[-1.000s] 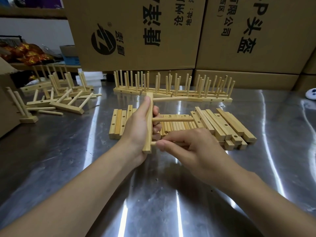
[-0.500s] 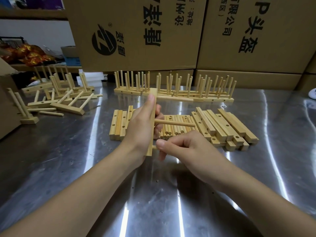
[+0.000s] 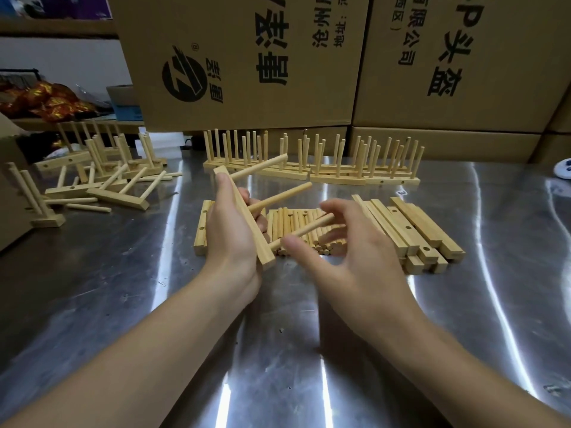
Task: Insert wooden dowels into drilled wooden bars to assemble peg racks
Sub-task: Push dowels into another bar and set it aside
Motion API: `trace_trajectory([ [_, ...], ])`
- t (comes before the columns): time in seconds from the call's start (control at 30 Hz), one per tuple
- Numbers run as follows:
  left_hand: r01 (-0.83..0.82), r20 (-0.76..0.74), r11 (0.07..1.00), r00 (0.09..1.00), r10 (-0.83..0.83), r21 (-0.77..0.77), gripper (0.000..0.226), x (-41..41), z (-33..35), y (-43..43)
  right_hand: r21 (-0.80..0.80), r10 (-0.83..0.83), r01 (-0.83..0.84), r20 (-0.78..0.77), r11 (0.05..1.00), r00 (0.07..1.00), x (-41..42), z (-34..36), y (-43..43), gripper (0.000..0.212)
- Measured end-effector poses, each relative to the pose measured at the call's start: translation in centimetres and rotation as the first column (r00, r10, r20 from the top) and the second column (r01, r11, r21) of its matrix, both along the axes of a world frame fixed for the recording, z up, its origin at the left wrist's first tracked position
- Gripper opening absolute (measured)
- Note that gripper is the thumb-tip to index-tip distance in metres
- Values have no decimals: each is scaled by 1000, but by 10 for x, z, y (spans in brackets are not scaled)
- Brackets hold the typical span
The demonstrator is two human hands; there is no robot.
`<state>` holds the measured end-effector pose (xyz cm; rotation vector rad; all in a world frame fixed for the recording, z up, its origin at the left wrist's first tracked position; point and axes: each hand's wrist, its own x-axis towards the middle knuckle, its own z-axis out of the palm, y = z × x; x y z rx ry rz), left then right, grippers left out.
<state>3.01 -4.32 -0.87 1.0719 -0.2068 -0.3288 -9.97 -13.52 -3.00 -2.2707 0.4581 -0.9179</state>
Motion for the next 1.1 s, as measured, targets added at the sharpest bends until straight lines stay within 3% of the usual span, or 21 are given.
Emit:
trace_trajectory([
  [0.07, 17, 22, 1000, 1000, -17, 5, 51, 1, 0, 1, 298, 75, -92, 66, 950, 995, 2, 3, 4, 46],
  [0.1, 30, 40, 999, 999, -31, 9, 51, 2, 0, 1, 476, 86, -126, 105, 871, 991, 3, 5, 4, 45],
  [0.13, 53, 65, 999, 996, -54, 10, 52, 3, 0, 1, 679, 83, -157, 140, 717, 987, 3, 8, 3, 48],
  [0.17, 90, 98, 996, 991, -91, 11, 52, 4, 0, 2, 850, 74, -190, 176, 492, 982, 3, 10, 2, 54],
  [0.23, 193, 199, 980, 960, -198, 44, 54, 4, 0, 1, 971, 48, -226, 223, 77, 974, 1, 16, -2, 61],
  [0.3, 282, 289, 953, 908, -303, 114, 56, 1, 0, 0, 970, 30, -231, 234, -70, 972, -1, 18, -9, 67],
  [0.4, 389, 343, 906, 838, -424, 168, 55, -4, -1, 0, 959, 36, -257, 263, -121, 964, -1, 20, -16, 84],
  [0.53, 438, 361, 880, 803, -474, 181, 53, -13, 1, 0, 963, 32, -257, 260, -81, 965, 1, 18, -10, 97],
  [0.7, 446, 365, 877, 798, -481, 179, 51, -21, 1, 1, 968, -41, -235, 232, -83, 972, 7, 10, -1, 91],
  [1.1, 496, 310, 860, 805, -506, 117, 54, -22, -7, -2, 948, -9, -292, 294, -122, 956, 6, 6, 1, 82],
])
